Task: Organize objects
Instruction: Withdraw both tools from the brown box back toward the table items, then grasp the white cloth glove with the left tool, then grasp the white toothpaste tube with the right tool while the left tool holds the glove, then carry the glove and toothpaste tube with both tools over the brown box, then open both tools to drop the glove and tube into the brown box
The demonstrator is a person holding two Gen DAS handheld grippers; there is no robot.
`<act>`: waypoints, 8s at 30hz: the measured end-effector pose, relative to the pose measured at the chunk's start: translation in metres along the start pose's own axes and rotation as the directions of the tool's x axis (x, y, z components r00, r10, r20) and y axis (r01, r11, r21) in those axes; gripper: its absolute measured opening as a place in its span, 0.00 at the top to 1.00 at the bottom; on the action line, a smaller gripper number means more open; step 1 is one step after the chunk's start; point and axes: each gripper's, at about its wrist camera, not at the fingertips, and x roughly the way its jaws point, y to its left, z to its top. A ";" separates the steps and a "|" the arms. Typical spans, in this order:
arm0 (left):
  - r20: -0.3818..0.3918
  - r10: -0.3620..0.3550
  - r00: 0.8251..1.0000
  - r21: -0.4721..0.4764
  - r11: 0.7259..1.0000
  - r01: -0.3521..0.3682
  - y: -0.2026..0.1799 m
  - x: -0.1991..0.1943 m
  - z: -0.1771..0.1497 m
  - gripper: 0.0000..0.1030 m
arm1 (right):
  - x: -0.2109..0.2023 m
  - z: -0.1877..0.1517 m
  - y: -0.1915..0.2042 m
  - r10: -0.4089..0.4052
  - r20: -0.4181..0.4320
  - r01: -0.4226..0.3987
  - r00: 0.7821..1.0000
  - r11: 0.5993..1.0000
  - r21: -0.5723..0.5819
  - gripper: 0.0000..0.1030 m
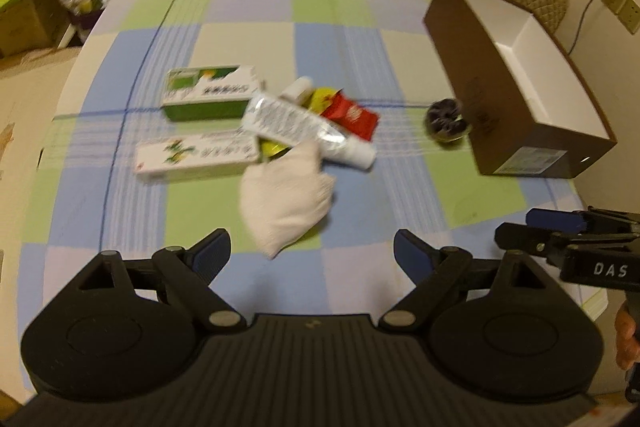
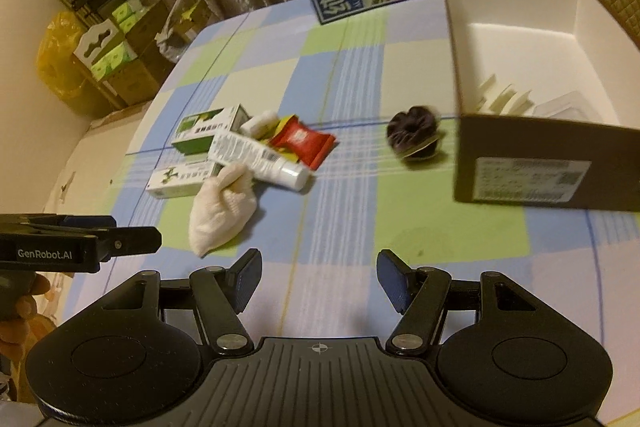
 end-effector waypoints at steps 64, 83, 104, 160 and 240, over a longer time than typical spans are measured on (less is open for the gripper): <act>0.082 0.155 0.984 -0.069 0.986 -0.150 0.090 0.035 0.003 0.65 | 0.098 0.031 0.036 0.089 0.001 -0.083 0.996 0.937 -0.340 0.41; 0.044 0.258 0.965 -0.239 0.941 -0.240 0.145 0.022 -0.014 0.65 | 0.189 0.046 0.074 0.042 -0.026 -0.048 0.999 0.719 -0.693 0.45; 0.035 0.228 0.973 -0.223 0.951 -0.215 0.126 0.024 -0.023 0.65 | 0.151 0.014 0.055 0.029 -0.113 -0.089 0.993 0.812 -0.576 0.64; 0.050 0.050 0.997 -0.008 0.999 -0.050 -0.004 0.035 -0.016 0.65 | 0.054 -0.033 -0.032 -0.019 -0.095 -0.010 0.995 0.957 -0.289 0.64; 0.086 -0.125 0.988 0.327 0.941 0.091 -0.288 0.197 0.231 0.34 | 0.049 0.197 -0.275 -0.238 0.122 0.247 0.964 0.967 -0.061 0.60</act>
